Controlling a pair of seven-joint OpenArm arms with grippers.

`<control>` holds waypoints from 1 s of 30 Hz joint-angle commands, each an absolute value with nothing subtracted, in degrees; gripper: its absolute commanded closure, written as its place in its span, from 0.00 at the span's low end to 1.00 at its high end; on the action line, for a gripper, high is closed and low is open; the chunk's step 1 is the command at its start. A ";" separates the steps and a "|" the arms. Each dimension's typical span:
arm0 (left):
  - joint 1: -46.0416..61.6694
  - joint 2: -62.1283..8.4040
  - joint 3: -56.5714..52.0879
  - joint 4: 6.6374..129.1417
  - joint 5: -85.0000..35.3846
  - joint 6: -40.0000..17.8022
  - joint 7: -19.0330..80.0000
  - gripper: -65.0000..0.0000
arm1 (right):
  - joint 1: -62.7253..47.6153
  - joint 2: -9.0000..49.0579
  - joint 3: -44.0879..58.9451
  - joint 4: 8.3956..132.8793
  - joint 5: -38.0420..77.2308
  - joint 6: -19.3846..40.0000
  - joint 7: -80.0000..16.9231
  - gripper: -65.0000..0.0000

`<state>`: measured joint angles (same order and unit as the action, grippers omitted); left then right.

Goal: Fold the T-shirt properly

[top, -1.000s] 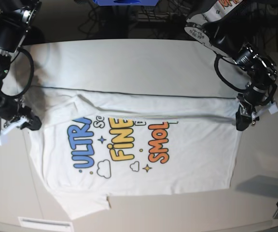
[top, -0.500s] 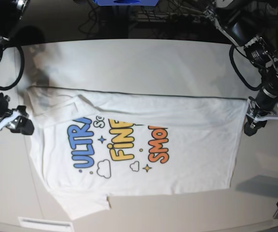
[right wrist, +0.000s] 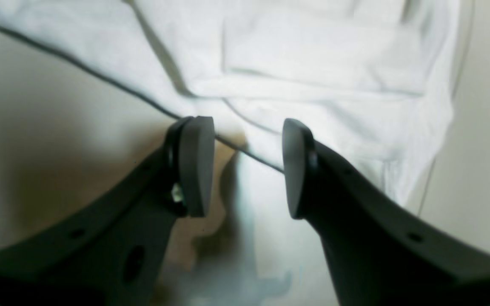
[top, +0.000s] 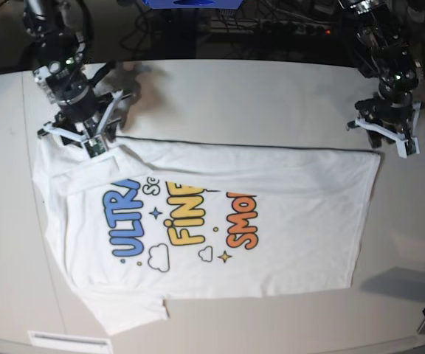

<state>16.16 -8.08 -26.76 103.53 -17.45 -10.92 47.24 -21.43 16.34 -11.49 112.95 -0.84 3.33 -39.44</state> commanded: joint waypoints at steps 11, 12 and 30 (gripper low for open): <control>18.68 -8.04 -27.12 105.27 -16.13 -14.90 41.89 0.67 | -22.90 6.81 -13.85 113.01 -21.05 3.38 -34.77 0.53; 18.77 -8.04 -27.12 105.36 -16.13 -14.90 41.89 0.67 | -22.90 6.81 -14.99 112.92 -21.05 4.09 -34.77 0.53; 19.74 -8.04 -27.12 105.36 -16.13 -14.99 41.89 0.67 | -17.63 6.46 -18.42 107.21 -21.05 4.09 -37.49 0.54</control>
<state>19.84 -7.33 -26.89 104.31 -15.86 -15.03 43.20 -17.96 6.44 -18.50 106.30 -20.91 4.47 -38.63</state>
